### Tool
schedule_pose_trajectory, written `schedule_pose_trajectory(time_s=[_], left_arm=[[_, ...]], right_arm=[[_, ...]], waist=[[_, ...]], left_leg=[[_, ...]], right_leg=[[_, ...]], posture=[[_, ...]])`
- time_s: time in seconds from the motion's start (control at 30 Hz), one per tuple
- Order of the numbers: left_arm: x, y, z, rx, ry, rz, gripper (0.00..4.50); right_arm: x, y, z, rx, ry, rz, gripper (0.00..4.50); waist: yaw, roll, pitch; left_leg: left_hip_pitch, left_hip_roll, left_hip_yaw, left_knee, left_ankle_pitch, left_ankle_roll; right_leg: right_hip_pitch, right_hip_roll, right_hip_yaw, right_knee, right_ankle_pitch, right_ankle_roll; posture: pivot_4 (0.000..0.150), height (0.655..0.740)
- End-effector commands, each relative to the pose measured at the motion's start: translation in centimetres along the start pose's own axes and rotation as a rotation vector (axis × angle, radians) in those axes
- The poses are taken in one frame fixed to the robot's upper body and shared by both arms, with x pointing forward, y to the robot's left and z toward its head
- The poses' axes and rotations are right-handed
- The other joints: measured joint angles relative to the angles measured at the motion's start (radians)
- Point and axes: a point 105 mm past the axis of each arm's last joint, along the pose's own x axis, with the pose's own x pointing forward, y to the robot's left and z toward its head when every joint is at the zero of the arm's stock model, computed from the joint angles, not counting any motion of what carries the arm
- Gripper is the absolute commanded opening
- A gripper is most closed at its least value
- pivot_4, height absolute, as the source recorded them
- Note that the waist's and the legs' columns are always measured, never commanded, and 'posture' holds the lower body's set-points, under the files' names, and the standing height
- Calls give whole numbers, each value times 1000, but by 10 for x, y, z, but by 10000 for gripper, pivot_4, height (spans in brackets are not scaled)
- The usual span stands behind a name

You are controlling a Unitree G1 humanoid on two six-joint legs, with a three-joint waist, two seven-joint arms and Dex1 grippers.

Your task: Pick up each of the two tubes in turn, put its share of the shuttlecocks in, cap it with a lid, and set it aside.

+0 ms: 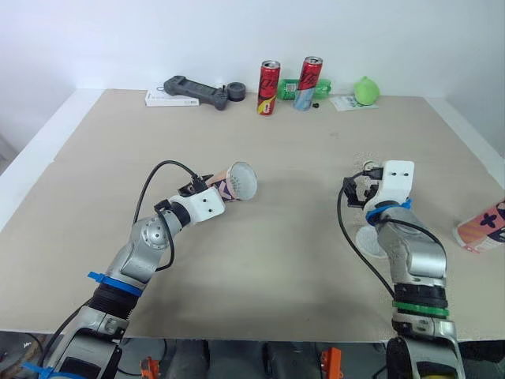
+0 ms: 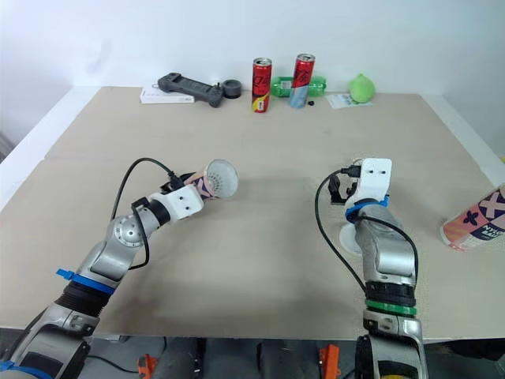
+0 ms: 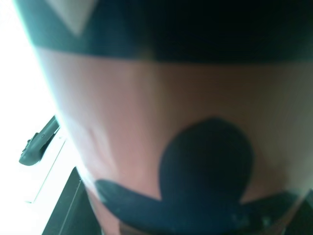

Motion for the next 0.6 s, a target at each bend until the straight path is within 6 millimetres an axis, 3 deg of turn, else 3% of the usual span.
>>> schedule_pose_trajectory(time_s=[0.03,0.37,0.47,0.6], left_arm=[[0,12,10,8,-32,36,24451],[-1,15,13,12,-43,53,24451],[-1,14,13,10,-42,54,24451],[-2,15,13,9,-41,58,24451]], right_arm=[[13,1,18,15,-72,-29,44174],[43,-4,14,64,-27,-137,44174],[48,-3,14,71,-29,-150,35664],[52,-8,14,73,-34,-185,14913]], waist=[[1,0,0],[0,0,0],[0,0,0],[0,0,0]], left_leg=[[0,0,0,0,0,0],[0,0,0,0,0,0],[0,0,0,-1,0,0],[0,0,0,-1,0,0]], right_leg=[[0,0,0,0,0,0],[0,0,0,0,1,-1],[0,0,0,0,1,-1],[0,0,0,0,1,-1]], posture=[[1500,7400],[1500,7400],[1500,7400],[1500,7400]])
